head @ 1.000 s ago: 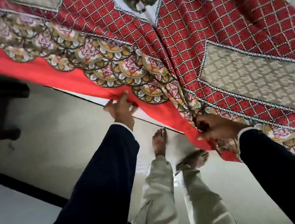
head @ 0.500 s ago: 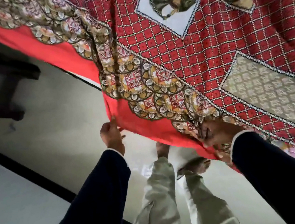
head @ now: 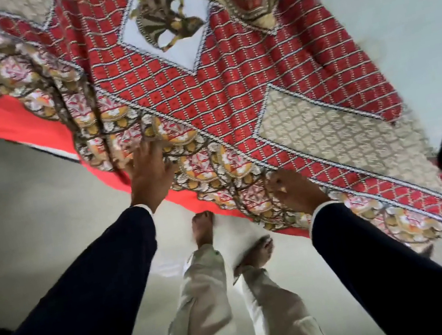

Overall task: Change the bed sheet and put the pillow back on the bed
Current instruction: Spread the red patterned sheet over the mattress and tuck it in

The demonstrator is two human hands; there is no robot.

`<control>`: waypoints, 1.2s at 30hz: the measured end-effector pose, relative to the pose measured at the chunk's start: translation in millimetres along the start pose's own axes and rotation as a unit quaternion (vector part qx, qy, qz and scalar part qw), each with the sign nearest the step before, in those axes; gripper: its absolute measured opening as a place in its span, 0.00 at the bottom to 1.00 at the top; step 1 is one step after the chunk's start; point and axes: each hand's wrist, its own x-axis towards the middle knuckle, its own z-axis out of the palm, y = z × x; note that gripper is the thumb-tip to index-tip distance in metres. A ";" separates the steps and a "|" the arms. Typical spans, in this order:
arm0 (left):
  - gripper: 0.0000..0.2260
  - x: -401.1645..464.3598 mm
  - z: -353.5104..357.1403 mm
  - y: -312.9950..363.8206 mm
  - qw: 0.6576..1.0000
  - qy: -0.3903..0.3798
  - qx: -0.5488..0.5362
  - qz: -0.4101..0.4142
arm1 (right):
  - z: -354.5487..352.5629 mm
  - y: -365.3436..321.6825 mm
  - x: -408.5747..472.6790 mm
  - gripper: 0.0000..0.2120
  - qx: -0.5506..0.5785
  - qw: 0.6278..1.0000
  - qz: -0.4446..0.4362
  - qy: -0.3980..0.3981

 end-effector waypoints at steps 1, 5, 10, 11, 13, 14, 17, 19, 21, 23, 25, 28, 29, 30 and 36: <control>0.19 1.0 8.2 12.3 0.996 -0.051 0.040 0.056 | -3.5 13.1 -5.5 0.23 -0.029 0.999 0.014 0.021; 0.22 -18.2 52.2 64.7 0.964 -0.151 0.156 0.151 | -11.7 59.2 -31.2 0.26 -0.095 0.989 0.086 0.068; 0.25 -52.2 111.8 133.9 0.937 -0.159 0.227 0.214 | -0.1 136.1 -55.3 0.29 -0.042 0.981 0.142 0.126; 0.25 -58.8 126.3 147.9 0.926 -0.150 0.242 0.247 | 6.5 155.7 -58.6 0.29 -0.026 0.985 0.112 0.127; 0.26 -71.7 153.8 171.5 0.906 -0.151 0.260 0.298 | 20.8 187.1 -59.9 0.31 -0.032 0.994 0.029 0.100; 0.26 -82.8 172.6 190.6 0.896 -0.161 0.264 0.319 | 30.5 210.2 -63.2 0.29 -0.028 0.995 -0.012 0.098; 0.27 -120.1 228.6 255.9 0.884 -0.191 0.271 0.329 | 35.5 260.0 -100.9 0.17 0.067 0.984 -0.117 0.118; 0.28 -141.8 259.6 304.4 0.886 -0.199 0.287 0.304 | 24.9 295.1 -144.1 0.13 0.168 0.970 -0.139 0.109; 0.26 -163.3 291.0 358.8 0.872 -0.198 0.318 0.316 | 14.9 349.4 -189.4 0.11 0.232 0.961 -0.116 0.098; 0.23 -182.0 320.3 408.9 0.846 -0.205 0.344 0.352 | 6.5 403.5 -219.2 0.11 0.260 0.954 -0.079 0.129; 0.23 -205.8 352.2 458.7 0.841 -0.233 0.342 0.348 | -3.7 458.8 -240.4 0.13 0.283 0.942 -0.044 0.173; 0.27 -223.8 385.5 509.5 0.907 -0.242 0.282 0.196 | -19.9 514.2 -249.8 0.13 0.295 0.933 -0.010 0.204; 0.29 -224.7 393.2 519.5 0.920 -0.236 0.274 0.154 | -23.9 526.9 -251.5 0.13 0.305 0.931 -0.002 0.200; 0.30 -222.5 399.8 523.1 0.923 -0.224 0.280 0.138 | -28.2 535.1 -253.7 0.13 0.313 0.929 -0.001 0.196; 0.33 -203.6 416.4 516.7 0.869 -0.167 0.419 0.202 | -54.7 574.8 -245.7 0.12 0.322 0.937 -0.028 0.133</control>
